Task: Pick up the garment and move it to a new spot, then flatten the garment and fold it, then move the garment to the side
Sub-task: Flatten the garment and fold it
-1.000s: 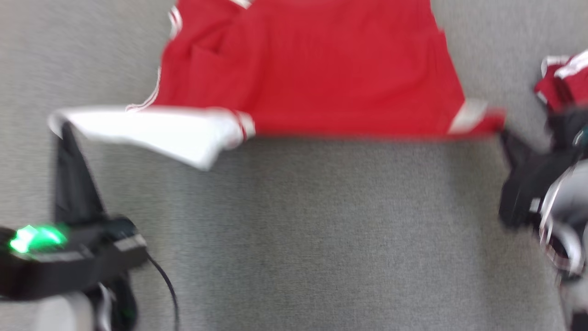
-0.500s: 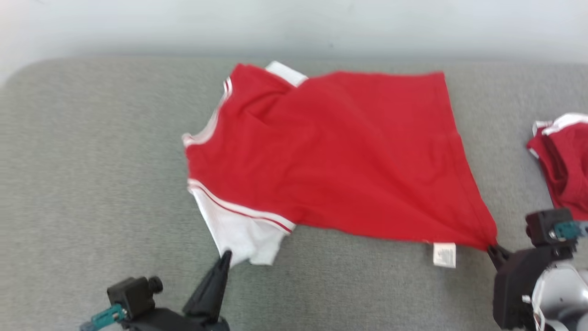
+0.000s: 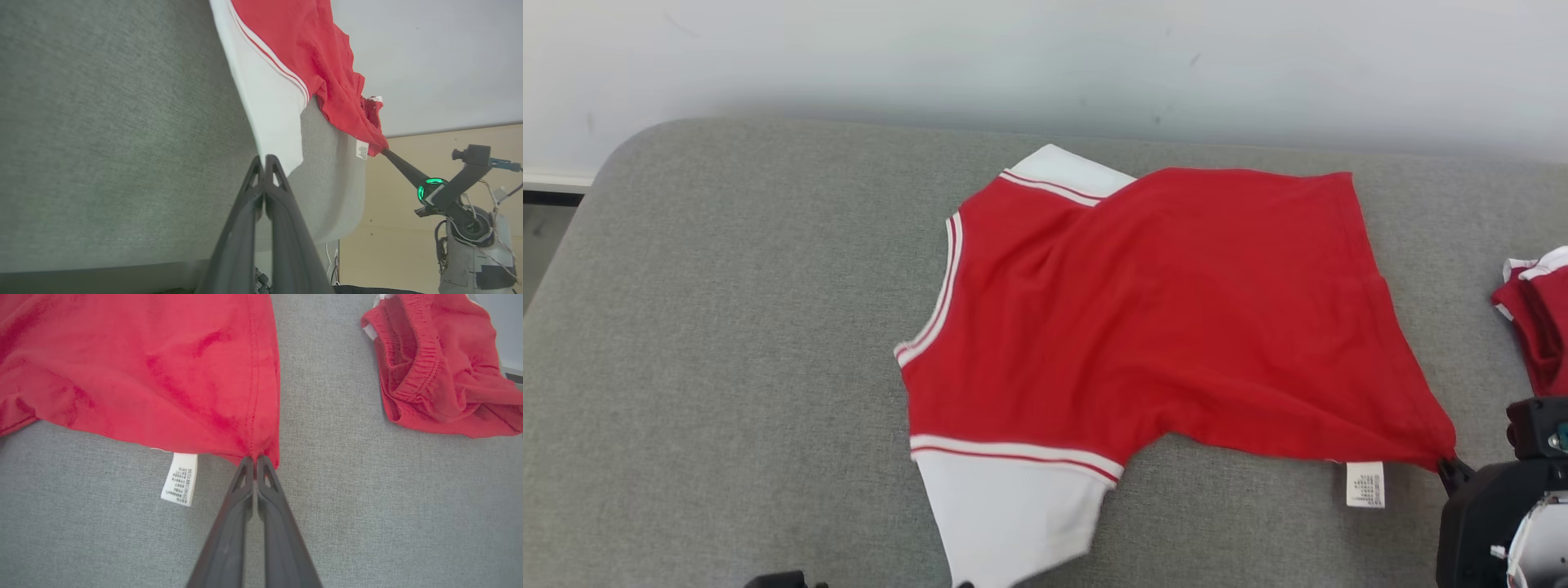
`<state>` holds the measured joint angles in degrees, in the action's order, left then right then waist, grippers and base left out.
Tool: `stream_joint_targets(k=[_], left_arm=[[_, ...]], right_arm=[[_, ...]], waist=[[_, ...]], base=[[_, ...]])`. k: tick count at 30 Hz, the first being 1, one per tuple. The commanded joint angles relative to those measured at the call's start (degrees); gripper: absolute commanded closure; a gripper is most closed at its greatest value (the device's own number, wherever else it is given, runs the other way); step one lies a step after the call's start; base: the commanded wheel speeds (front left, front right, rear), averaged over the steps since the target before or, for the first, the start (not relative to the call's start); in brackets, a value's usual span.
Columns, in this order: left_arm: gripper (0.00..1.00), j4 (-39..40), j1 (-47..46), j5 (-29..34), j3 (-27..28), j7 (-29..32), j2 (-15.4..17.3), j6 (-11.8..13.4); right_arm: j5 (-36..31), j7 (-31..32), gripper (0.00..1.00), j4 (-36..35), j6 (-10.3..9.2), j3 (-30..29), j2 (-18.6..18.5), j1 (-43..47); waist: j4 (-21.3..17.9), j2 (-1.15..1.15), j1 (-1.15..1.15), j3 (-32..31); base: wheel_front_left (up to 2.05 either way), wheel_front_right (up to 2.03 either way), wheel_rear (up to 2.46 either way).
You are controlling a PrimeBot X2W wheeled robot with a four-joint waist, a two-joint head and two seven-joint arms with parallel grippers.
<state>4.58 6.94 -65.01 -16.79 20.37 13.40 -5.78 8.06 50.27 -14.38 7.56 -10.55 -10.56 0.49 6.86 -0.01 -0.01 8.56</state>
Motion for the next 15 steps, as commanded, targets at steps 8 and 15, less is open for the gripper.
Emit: stream_joint_targets(k=[8, 15], left_arm=[[1.0, 5.0, 4.4, -2.9, 0.1, 3.0, 1.4, 2.8], [1.0, 6.9, 6.6, -4.4, 1.0, 3.5, 2.2, 3.2]], right_arm=[[-1.8, 3.6, 1.0, -1.2, -0.12, -4.1, 2.0, 6.0], [-2.9, 7.3, 1.0, -2.5, -0.12, -6.9, 3.7, 11.1]], waist=[[2.5, 0.01, 0.01, -0.6], [2.4, 0.01, 0.01, -0.9]], base=[[0.0, 0.0, 0.0], [0.0, 0.0, 0.0]])
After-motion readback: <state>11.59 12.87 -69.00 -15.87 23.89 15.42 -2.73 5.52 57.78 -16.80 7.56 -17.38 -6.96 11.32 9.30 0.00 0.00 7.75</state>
